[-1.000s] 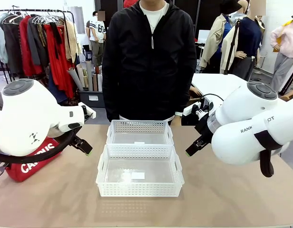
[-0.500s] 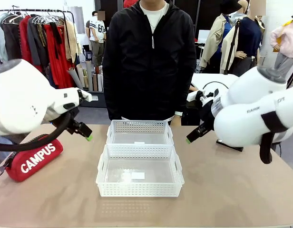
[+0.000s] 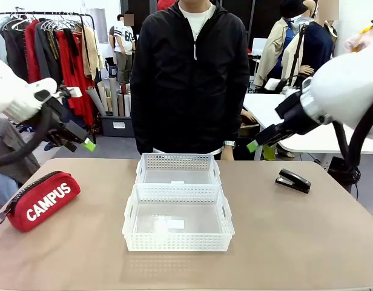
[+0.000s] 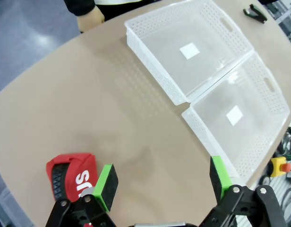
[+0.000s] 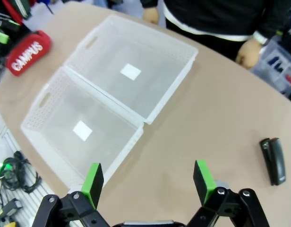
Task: Distribute items into two baskets.
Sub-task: Pick up the Pencil pouch that the person points to.
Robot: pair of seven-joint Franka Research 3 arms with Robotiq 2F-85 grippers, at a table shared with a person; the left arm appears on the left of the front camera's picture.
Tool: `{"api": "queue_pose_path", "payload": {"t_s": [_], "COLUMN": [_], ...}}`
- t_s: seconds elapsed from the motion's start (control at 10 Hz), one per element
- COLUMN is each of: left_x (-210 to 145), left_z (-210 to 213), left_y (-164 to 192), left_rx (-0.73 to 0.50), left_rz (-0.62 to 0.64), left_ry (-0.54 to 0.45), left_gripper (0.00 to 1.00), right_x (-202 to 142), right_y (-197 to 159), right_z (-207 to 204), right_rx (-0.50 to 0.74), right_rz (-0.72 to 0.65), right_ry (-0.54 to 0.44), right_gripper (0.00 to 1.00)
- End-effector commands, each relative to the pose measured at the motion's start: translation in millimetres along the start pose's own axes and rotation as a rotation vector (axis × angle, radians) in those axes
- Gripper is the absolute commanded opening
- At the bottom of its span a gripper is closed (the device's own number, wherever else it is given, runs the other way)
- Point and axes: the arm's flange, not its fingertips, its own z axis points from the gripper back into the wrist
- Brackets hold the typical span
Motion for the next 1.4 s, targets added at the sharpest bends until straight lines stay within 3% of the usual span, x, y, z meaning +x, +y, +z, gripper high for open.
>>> {"api": "queue_pose_path", "payload": {"t_s": [0.0,0.5,1.0,1.3], "left_x": [10.3,-20.6,-55.4,-65.2], "left_z": [14.8,101.1,140.6,141.4], "left_y": [25.2,79.8,109.3,119.1], "left_rx": [-0.113,-0.239,-0.231,-0.241], "left_rz": [0.018,0.111,0.152,0.116], "left_ry": [-0.025,-0.220,-0.265,-0.256], "left_gripper": [1.00,1.00,1.00,1.00], "right_x": [4.8,-25.4,-90.0,-126.9], "right_y": [-30.8,-78.5,-106.9,-121.8], "right_z": [24.6,121.1,186.4,188.0], "right_rx": [0.130,0.219,0.248,0.221], "right_rz": [-0.007,-0.101,-0.176,-0.196], "right_ry": [0.018,-0.069,-0.214,-0.181], "right_gripper": [1.00,1.00,1.00,1.00]}}
